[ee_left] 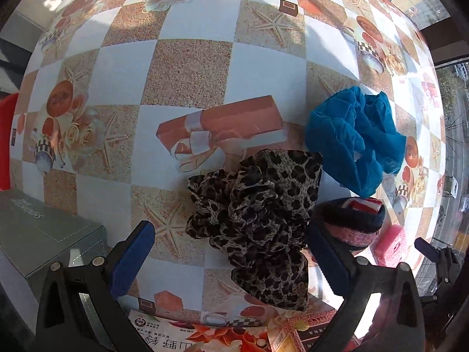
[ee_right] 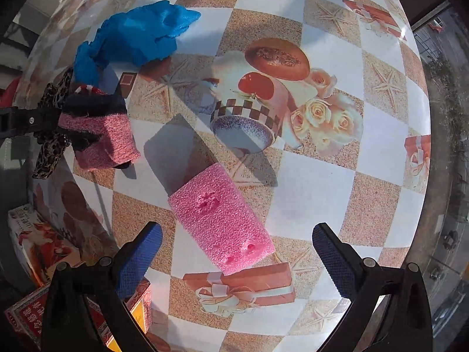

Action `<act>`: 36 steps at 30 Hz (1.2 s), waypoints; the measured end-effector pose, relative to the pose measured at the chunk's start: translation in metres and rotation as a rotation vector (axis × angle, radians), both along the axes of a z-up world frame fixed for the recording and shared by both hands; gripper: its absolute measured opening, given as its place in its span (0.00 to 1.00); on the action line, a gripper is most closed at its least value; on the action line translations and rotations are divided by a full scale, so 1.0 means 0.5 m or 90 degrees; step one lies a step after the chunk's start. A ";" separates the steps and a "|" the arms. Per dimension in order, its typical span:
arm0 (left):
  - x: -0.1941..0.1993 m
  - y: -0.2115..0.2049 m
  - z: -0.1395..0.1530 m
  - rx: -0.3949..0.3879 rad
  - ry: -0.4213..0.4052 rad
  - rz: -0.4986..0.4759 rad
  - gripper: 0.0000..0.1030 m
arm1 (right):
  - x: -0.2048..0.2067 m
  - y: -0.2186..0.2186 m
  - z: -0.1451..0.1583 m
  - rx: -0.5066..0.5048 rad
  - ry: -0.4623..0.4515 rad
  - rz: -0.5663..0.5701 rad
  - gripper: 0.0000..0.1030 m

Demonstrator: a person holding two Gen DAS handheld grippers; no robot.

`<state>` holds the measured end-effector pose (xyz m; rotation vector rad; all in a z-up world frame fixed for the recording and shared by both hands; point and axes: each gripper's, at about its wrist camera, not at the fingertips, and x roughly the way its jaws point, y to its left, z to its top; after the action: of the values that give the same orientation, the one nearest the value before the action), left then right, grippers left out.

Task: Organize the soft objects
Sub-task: 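Grasp the leopard scrunchie with left tool while right tool grasps the pink sponge, then lift the scrunchie and pink sponge and carry them over the white box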

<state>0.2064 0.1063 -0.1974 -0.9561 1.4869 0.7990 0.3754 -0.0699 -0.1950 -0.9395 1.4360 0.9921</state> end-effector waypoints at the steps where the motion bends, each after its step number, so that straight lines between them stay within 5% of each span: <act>1: 0.004 0.002 -0.004 -0.004 -0.004 0.006 1.00 | -0.011 0.008 -0.006 -0.002 -0.007 0.016 1.00; 13: 0.057 0.033 -0.036 -0.009 0.003 -0.029 0.95 | -0.044 0.018 -0.034 -0.008 -0.017 0.035 1.00; 16: 0.074 0.027 -0.027 -0.024 -0.022 -0.051 0.73 | -0.026 0.023 -0.036 -0.009 -0.018 0.015 0.93; 18: 0.086 0.024 -0.016 -0.024 -0.044 -0.078 0.47 | -0.012 0.018 -0.015 0.004 -0.021 0.006 0.70; 19: 0.091 0.024 -0.011 -0.038 -0.062 -0.083 0.27 | -0.008 0.016 -0.005 0.011 -0.024 0.002 0.62; 20: 0.096 0.022 -0.008 -0.035 -0.057 -0.091 0.25 | -0.003 0.014 0.004 0.017 -0.024 -0.003 0.52; 36: 0.081 -0.087 0.169 0.125 -0.054 -0.220 0.25 | 0.013 -0.037 0.167 0.103 0.049 -0.147 0.52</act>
<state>0.2467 0.0627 -0.1128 -0.5598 1.4198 0.6297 0.3821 -0.0883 -0.1113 -0.6087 1.4664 0.9638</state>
